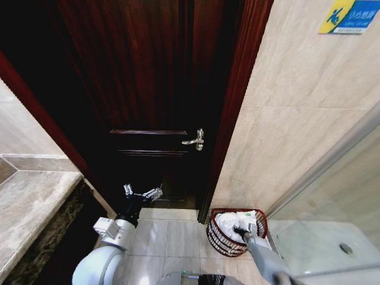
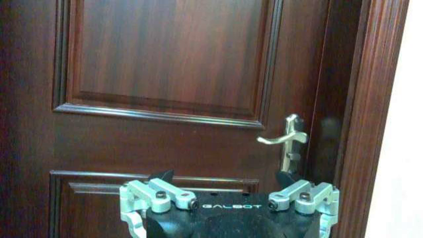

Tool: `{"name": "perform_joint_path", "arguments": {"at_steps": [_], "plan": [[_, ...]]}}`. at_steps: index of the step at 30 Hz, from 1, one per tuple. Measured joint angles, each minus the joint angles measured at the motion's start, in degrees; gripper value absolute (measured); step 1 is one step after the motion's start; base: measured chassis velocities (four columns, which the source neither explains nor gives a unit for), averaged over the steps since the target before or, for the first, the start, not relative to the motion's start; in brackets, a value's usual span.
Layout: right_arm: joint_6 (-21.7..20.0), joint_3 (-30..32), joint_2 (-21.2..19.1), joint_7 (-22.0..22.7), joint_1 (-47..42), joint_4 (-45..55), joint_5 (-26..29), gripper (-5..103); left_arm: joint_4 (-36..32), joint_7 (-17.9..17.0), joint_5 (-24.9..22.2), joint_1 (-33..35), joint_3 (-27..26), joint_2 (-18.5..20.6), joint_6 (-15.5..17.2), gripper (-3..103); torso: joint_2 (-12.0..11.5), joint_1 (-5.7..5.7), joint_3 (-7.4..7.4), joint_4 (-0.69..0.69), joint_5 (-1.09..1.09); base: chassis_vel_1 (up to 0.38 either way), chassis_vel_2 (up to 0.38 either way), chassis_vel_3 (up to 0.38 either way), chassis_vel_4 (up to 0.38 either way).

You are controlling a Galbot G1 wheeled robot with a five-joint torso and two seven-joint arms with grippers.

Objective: Discard the used towel into the hamper.

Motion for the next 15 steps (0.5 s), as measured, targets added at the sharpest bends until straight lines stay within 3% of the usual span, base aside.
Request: {"name": "perform_joint_path", "arguments": {"at_steps": [6,7,9,12,15], "plan": [[8.07,3.03,-2.26,-2.63,-6.62,7.17,4.56,71,0.00,0.00,0.00,0.00,0.00,0.00,0.00,100,0.00,0.00,0.00,-0.01,0.00,0.000,0.000,0.000,0.000],[8.11,3.79,-2.45,-2.84,-7.80,9.42,4.64,83,0.00,0.00,0.00,0.00,0.00,0.00,0.00,100,0.00,0.00,0.00,0.00,0.01,0.000,0.000,0.000,0.000],[7.72,4.31,-2.64,-2.95,-8.89,11.61,4.64,83,0.00,0.00,0.00,0.00,0.00,0.00,0.00,100,0.00,0.00,0.00,0.01,0.00,0.000,0.000,0.000,0.000],[8.46,5.82,-3.31,-3.54,-11.88,17.54,6.95,97,0.00,0.00,0.00,0.00,0.00,0.00,0.00,100,0.00,0.00,0.00,-0.02,-0.01,0.000,0.000,0.000,0.000],[8.54,6.56,-4.21,-3.56,-12.44,19.58,9.46,99,0.00,0.00,0.00,-0.01,0.00,0.00,0.00,100,0.00,0.00,0.00,0.00,-0.01,0.000,0.000,0.000,0.000]]}}
